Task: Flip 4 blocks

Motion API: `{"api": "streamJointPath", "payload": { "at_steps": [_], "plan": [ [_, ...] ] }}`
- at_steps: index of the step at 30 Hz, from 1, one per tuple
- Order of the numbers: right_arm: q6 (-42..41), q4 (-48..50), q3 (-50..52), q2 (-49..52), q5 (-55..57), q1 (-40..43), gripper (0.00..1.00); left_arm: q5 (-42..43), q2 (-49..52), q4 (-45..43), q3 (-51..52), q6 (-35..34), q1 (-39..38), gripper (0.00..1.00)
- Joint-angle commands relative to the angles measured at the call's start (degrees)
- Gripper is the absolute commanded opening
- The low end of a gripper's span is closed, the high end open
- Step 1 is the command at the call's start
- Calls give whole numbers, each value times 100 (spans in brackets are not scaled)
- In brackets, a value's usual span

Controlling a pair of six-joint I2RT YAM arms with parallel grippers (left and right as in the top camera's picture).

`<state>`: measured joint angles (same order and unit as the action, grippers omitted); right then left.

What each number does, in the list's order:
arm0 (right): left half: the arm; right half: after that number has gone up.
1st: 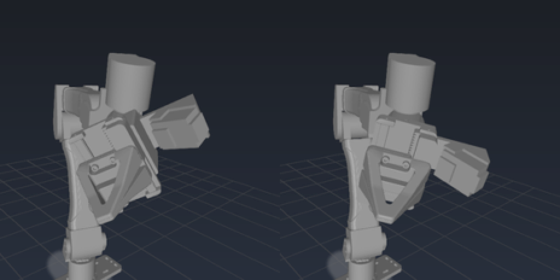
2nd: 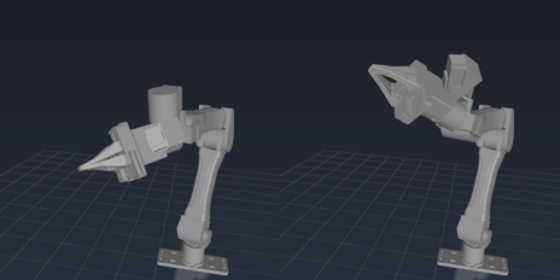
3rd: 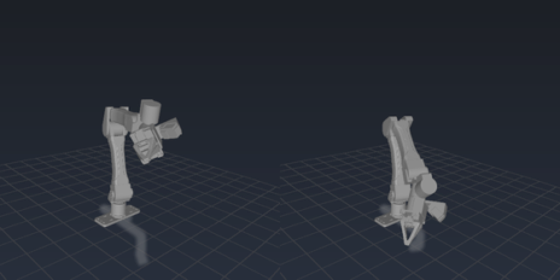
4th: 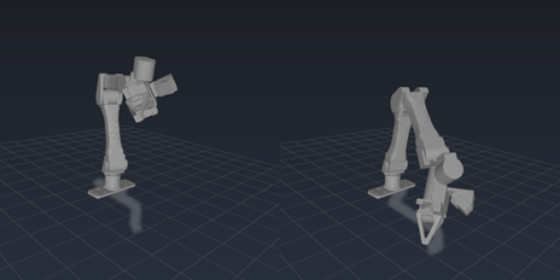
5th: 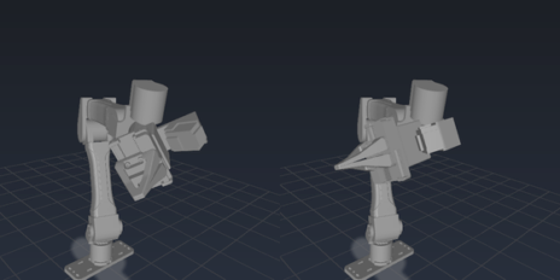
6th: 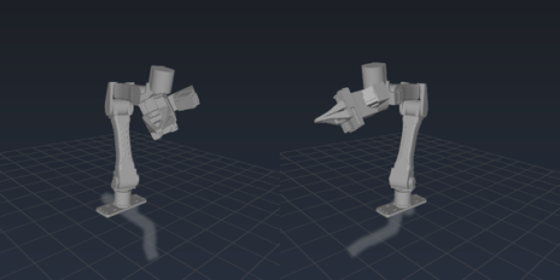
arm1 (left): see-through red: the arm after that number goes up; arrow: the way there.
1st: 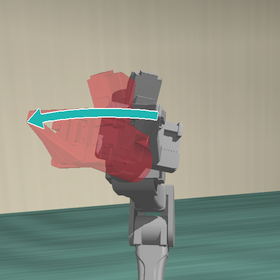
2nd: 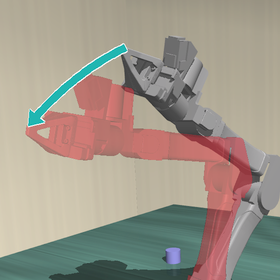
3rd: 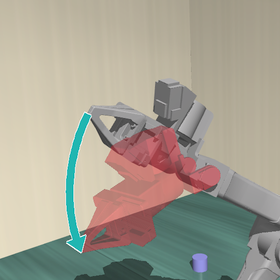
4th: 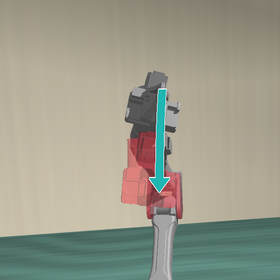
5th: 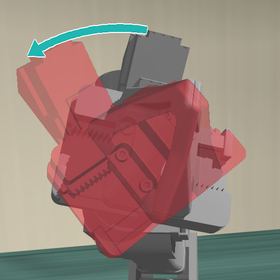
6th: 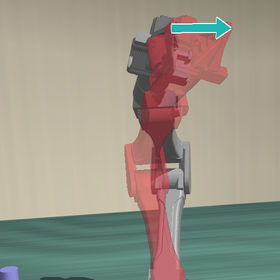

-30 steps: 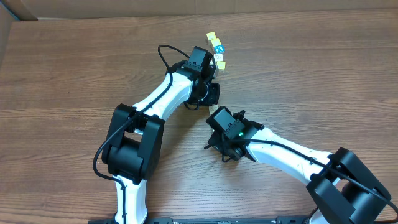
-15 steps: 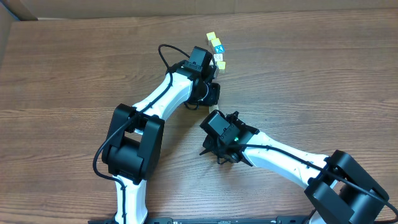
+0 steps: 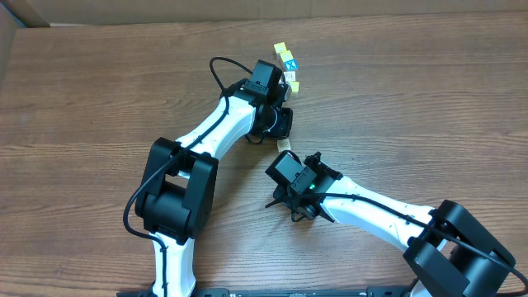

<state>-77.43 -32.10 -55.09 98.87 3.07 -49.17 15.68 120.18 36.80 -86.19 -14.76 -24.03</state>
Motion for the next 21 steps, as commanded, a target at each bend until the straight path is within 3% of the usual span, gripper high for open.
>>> {"api": "streamJointPath", "payload": {
  "at_steps": [1, 21],
  "plan": [
    [-83, 9, 39, 28, 260, 7, 4, -111, 125, -13, -13, 107, -55, 4],
    [-81, 59, 39, 151, 293, 7, 4, -275, 142, 177, -7, 151, -76, 4]
  ]
}}
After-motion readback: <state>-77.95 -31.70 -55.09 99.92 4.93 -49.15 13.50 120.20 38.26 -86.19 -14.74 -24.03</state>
